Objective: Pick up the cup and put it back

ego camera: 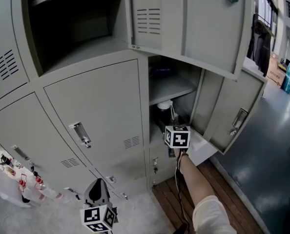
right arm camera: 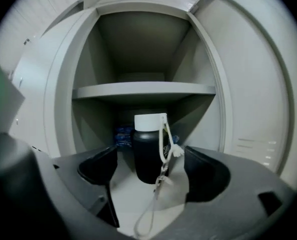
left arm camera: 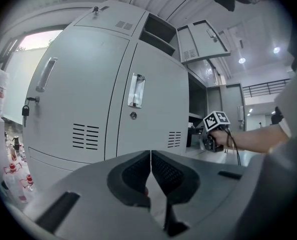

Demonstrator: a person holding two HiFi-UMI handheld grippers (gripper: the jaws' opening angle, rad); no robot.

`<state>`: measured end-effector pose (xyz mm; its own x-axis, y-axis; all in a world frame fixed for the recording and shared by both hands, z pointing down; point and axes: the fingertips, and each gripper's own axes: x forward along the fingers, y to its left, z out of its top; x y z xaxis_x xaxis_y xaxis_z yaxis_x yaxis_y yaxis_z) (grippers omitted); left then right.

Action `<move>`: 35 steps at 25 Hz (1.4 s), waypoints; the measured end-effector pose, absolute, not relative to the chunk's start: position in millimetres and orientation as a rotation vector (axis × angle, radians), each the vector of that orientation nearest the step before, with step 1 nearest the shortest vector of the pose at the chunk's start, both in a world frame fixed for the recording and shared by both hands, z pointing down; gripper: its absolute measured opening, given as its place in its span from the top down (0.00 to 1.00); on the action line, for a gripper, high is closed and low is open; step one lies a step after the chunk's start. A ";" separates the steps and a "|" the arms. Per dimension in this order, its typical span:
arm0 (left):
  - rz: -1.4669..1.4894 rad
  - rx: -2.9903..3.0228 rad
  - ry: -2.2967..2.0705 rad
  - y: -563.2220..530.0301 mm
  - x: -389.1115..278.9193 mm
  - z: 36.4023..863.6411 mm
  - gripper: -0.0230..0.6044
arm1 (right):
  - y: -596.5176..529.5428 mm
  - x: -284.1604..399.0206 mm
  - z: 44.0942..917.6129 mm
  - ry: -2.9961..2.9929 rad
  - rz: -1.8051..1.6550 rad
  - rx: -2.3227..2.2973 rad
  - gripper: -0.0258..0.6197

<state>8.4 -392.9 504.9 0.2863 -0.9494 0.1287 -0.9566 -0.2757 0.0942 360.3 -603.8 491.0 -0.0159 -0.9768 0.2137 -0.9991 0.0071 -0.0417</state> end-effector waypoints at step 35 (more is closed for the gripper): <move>0.020 2.749 -1.391 -318.4 66.6 419.8 0.94 | -290.8 307.5 452.6 -2.065 0.420 2.418 0.97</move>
